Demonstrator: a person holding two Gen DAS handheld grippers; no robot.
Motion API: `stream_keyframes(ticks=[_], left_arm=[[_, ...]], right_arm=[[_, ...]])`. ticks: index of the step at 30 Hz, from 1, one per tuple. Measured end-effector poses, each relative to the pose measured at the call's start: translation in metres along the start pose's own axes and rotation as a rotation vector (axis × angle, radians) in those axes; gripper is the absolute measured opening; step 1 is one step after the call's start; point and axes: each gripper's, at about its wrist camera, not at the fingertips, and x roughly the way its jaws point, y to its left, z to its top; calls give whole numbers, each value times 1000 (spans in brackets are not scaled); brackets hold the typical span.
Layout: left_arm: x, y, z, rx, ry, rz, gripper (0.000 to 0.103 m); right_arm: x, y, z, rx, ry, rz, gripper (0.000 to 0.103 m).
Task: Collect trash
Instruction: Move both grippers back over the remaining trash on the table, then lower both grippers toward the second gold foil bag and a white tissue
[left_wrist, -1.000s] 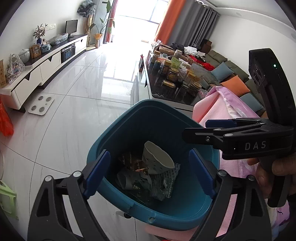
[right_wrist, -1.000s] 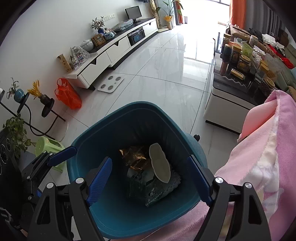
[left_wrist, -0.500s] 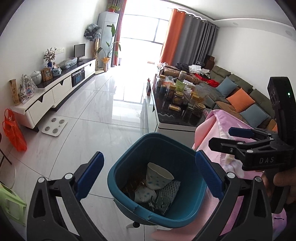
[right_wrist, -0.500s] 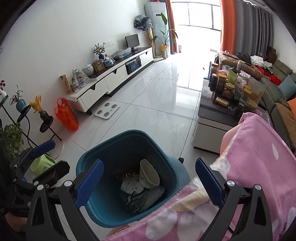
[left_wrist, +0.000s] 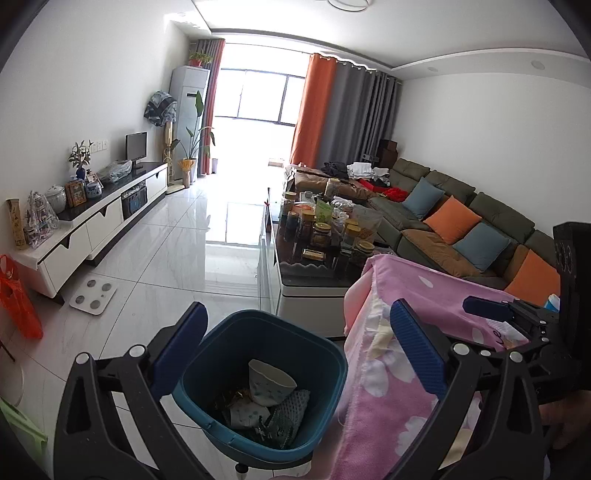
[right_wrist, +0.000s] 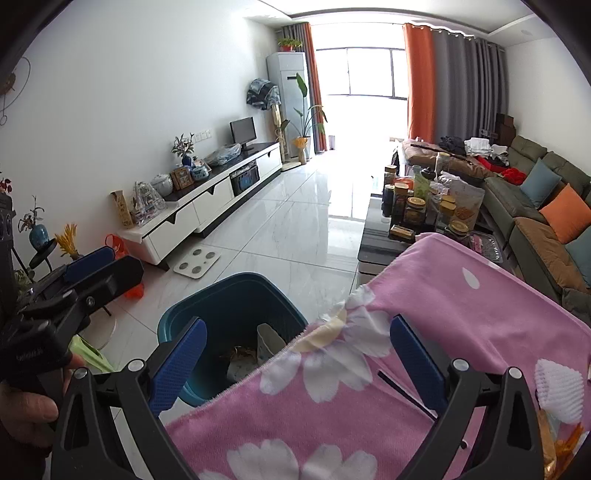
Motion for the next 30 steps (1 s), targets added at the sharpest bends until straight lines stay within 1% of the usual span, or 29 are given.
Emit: stream_keyframes(ticks=[4, 7, 10, 12, 13, 18, 22, 26, 30], left_arm=[[-13, -17, 4, 15, -27, -13, 97], [-17, -32, 5, 26, -32, -45, 97], [-19, -53, 2, 52, -27, -85, 97], [-18, -70, -3, 71, -19, -125, 97], [-18, -78, -5, 78, -17, -140, 97], [-14, -119, -22, 120, 14, -242, 97], [-9, -150, -35, 148, 55, -320, 97], [-4, -181, -52, 183, 88, -383, 97], [-1, -206, -67, 220, 122, -434, 97]], right_arm=[[-27, -17, -19, 58, -42, -37, 96], [-51, -32, -34, 88, -72, -78, 96], [-76, -45, -54, 126, -101, -125, 96], [-90, -57, -67, 161, -118, -147, 96], [-97, -62, -73, 180, -122, -172, 96], [-130, -82, -109, 246, -143, -278, 96], [-154, -100, -138, 294, -147, -364, 96], [-173, -119, -165, 354, -132, -447, 96], [-190, -136, -188, 419, -125, -506, 96]])
